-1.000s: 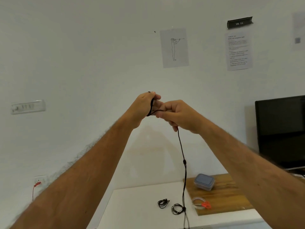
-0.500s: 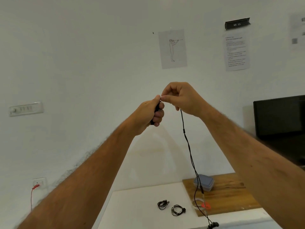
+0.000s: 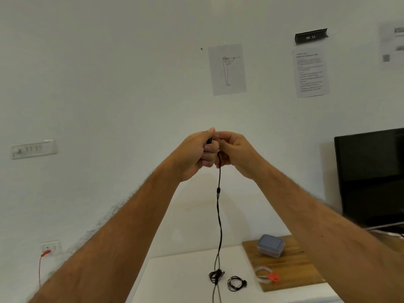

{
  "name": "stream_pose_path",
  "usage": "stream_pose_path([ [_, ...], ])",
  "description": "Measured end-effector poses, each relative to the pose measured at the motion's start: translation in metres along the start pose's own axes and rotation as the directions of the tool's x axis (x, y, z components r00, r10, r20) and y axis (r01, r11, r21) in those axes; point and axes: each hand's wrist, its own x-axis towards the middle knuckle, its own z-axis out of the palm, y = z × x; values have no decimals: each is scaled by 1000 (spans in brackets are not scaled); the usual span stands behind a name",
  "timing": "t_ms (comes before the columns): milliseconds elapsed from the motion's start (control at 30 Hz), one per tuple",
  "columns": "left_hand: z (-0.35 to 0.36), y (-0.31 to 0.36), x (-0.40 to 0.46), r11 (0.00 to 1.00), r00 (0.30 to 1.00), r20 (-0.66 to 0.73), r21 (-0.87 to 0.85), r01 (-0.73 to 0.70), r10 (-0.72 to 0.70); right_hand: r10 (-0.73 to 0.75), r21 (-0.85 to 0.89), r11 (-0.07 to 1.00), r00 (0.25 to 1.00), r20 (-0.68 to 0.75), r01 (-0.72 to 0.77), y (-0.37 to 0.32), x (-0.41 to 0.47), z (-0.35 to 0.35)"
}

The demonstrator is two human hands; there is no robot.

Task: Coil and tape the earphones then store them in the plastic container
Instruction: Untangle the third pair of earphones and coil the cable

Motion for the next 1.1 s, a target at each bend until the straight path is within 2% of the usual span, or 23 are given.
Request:
stream_pose_path([
  [233,-4,1,3,994,985,-134,13,-109,110,132,28,990,985,112,-136,21,-19,20],
  [333,-3,0,3,991,973,-184,19,-136,137,157,14,987,980,119,-160,23,-27,27],
  [567,-4,-1,4,986,958,-238,-16,-169,160,232,-214,958,954,190,-190,18,-38,31],
  [733,-8,-13,3,972,968,-204,212,-99,143,236,-404,907,935,264,-114,-1,-39,23],
  [867,-10,-18,0,941,987,-156,338,16,40,152,-483,876,956,251,-13,-22,-34,14],
  [933,-9,-19,-1,908,992,-125,415,46,7,109,-577,815,967,231,46,-27,-29,8],
  [1000,-7,-19,-2,873,999,-44,485,40,-21,54,-711,696,979,198,105,-28,-23,2],
  [1100,-4,-17,-3,870,998,3,490,54,-64,-52,-811,559,983,174,173,-34,-16,-2],
])
